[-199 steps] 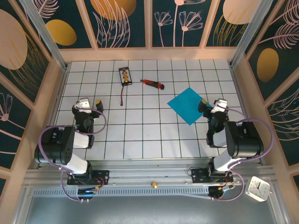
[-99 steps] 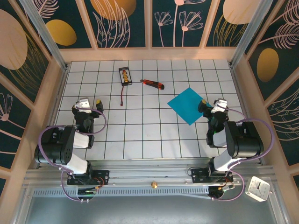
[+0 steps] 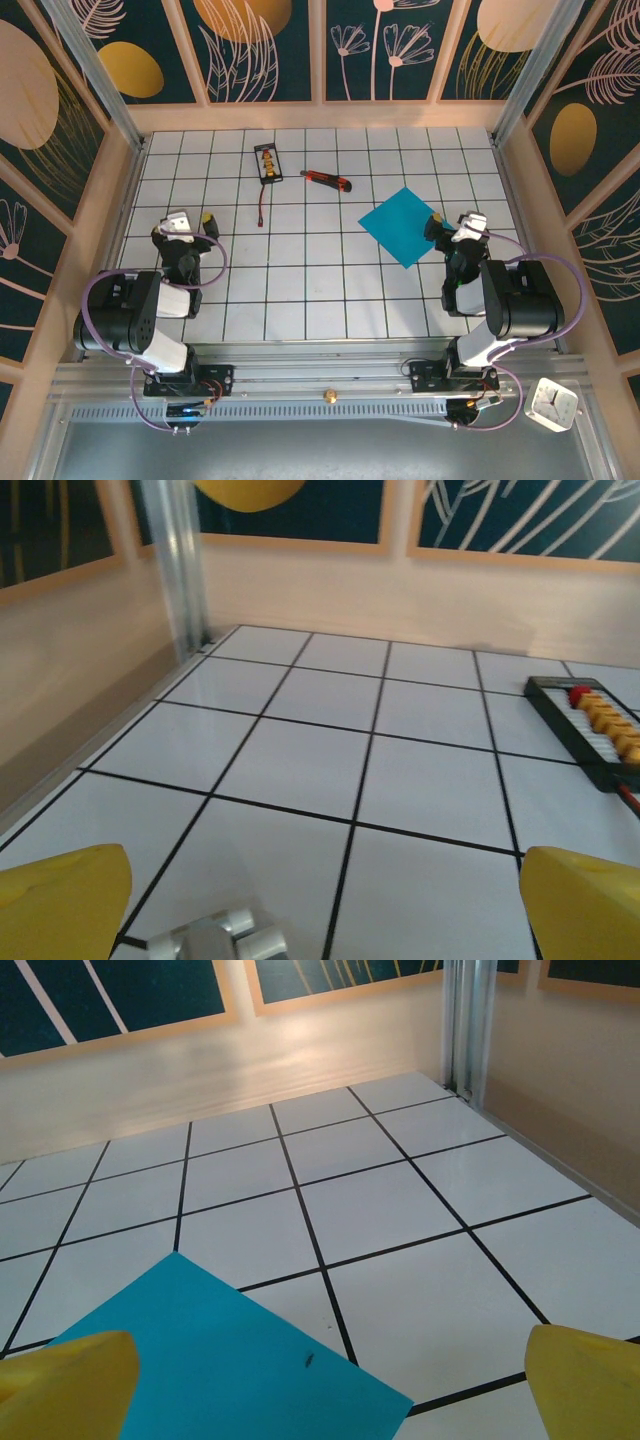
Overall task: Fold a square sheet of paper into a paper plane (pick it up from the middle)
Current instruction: Move the square sheet of paper to the center of the table.
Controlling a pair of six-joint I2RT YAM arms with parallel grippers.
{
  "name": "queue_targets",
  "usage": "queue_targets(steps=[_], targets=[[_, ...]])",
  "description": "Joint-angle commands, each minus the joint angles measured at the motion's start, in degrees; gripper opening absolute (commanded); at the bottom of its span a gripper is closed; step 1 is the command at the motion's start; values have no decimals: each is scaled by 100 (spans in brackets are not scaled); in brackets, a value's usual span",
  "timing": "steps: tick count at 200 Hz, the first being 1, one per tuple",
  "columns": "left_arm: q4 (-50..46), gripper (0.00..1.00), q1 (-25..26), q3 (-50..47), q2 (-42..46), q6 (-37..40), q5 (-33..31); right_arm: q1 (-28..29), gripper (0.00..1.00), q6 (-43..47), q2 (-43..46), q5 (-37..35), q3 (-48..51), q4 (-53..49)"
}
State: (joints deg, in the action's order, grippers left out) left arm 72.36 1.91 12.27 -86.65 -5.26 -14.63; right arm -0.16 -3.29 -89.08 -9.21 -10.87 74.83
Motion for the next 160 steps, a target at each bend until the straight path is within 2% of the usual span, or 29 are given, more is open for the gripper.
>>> queue_targets(steps=[1, 28, 45, 63, 75, 92, 109, 131, 146, 160], targets=[[198, 99, -42, -66, 356, -152, -336, 51, 99, 70, 93, -267, 21, 369], [-1093, 99, -42, 147, 1440, -381, -693, 239, 99, 296, 134, -344, 204, 707], [-1665, 99, -42, 324, 1939, -820, -316, 270, 98, 379, 348, -308, 176, 571], [-2467, 99, -42, 747, 2073, -1536, 432, 269, 98, 242, 1296, -471, -508, -1464], [-3071, 99, -10, 1111, 1965, -1955, 990, 219, 97, -116, 1668, -502, -897, -2241], [-3804, 99, 213, 1496, 1749, -2353, 1164, 319, 96, -910, 1826, -599, -1480, -3550], [-4433, 99, 646, 1867, 1575, -2465, 1048, 656, 93, -1932, 1559, -428, -2134, -5161], [-5147, 99, 1194, 2417, 1252, -2548, 1225, 1390, 89, -2381, 731, 104, -2933, -6384], [-5413, 99, 1418, 2707, 996, -2654, 1288, 1328, 79, -2525, -72, 766, -3647, -7024], [-5405, 99, 1509, 2818, 798, -2747, 1322, 1221, 69, -2453, -649, 1174, -4076, -7113]])
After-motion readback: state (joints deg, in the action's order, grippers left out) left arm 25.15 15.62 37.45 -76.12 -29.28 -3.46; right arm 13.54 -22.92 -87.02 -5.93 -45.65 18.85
